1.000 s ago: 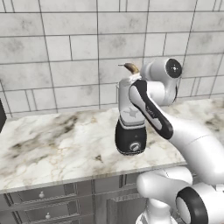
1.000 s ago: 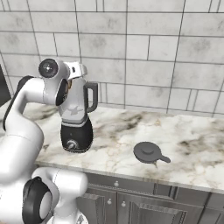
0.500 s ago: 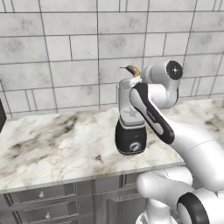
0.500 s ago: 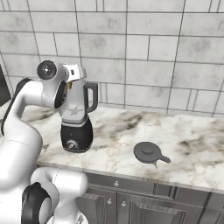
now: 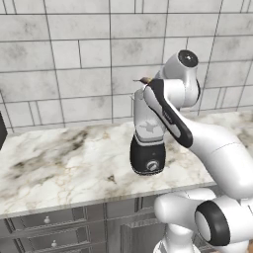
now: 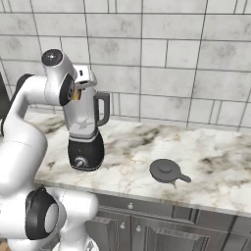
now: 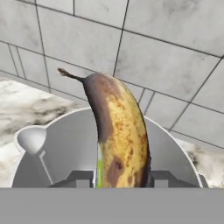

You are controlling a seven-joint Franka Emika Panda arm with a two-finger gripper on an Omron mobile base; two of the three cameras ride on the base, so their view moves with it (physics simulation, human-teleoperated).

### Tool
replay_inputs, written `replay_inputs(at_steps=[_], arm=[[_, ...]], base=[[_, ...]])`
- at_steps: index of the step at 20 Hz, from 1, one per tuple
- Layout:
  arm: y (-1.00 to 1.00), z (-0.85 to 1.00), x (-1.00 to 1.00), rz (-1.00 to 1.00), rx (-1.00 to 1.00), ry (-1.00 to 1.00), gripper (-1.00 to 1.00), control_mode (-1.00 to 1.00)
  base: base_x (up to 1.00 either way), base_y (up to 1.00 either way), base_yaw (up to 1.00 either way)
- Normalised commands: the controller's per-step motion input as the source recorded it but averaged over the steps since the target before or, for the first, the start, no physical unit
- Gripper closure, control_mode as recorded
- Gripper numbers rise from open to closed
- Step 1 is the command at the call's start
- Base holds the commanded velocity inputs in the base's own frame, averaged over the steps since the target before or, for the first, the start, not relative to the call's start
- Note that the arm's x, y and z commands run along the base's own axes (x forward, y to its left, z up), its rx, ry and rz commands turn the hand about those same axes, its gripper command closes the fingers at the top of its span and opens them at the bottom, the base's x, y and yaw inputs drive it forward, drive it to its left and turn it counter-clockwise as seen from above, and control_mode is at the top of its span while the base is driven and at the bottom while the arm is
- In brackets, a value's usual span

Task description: Open the blender lid, put the banana in the blender, close the lid, and start the blender.

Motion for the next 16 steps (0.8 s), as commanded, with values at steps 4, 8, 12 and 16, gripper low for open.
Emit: replay_inputs(at_steps=[4,8,12,16], arm=[[0.0,-0.36,-0.19,0.0,-0.02,0.05,1.0,-1.0],[0.0,-0.53,-0.03,0.0,0.0,-0.04,1.0,-1.0],[0.0,-0.53,0.0,0.0,0.0,0.0,-1.0,-1.0],[0.0,-0.23,0.0,0.0,0.0,0.0,-1.0,-1.0]], base=[[0.0,0.0,0.0],[0.0,0.0,0.0],[0.0,0.0,0.0],[0.0,0.0,0.0]])
